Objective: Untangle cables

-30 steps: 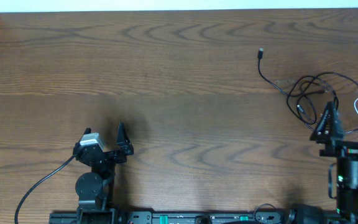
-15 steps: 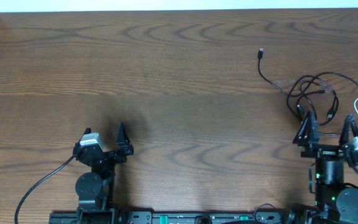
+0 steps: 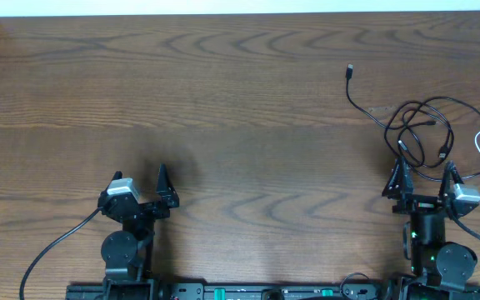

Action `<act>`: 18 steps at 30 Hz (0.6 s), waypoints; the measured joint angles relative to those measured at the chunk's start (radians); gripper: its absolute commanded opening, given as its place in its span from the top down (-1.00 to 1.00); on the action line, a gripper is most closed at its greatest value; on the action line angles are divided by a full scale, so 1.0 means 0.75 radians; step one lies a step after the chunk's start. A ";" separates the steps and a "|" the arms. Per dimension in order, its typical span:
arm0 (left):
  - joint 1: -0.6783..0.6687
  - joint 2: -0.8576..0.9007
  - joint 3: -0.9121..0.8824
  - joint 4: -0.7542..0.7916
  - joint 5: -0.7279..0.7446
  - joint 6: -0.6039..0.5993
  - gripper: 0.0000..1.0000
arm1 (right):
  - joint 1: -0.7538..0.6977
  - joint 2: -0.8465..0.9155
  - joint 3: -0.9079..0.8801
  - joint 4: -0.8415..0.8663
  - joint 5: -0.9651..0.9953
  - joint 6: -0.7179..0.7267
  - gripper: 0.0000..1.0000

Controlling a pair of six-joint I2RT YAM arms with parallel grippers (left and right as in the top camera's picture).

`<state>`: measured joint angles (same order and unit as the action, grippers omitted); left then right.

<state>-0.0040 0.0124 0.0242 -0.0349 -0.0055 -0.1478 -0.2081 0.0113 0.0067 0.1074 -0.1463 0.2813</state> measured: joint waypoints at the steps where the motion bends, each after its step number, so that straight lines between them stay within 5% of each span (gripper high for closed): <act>1: 0.000 0.000 0.000 0.001 0.000 -0.001 -0.96 | 0.000 -0.002 0.002 -0.035 -0.001 0.000 -0.98; 4: 0.000 0.000 0.000 0.001 0.000 -0.001 -0.96 | 0.000 0.001 0.000 -0.209 0.001 0.000 -0.99; 18: 0.000 0.001 0.000 0.000 0.000 0.000 -0.95 | 0.001 0.002 -0.001 -0.221 0.001 0.000 -0.98</act>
<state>-0.0040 0.0128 0.0242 -0.0349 -0.0055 -0.1478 -0.2077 0.0124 0.0063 -0.0582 -0.1459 0.2813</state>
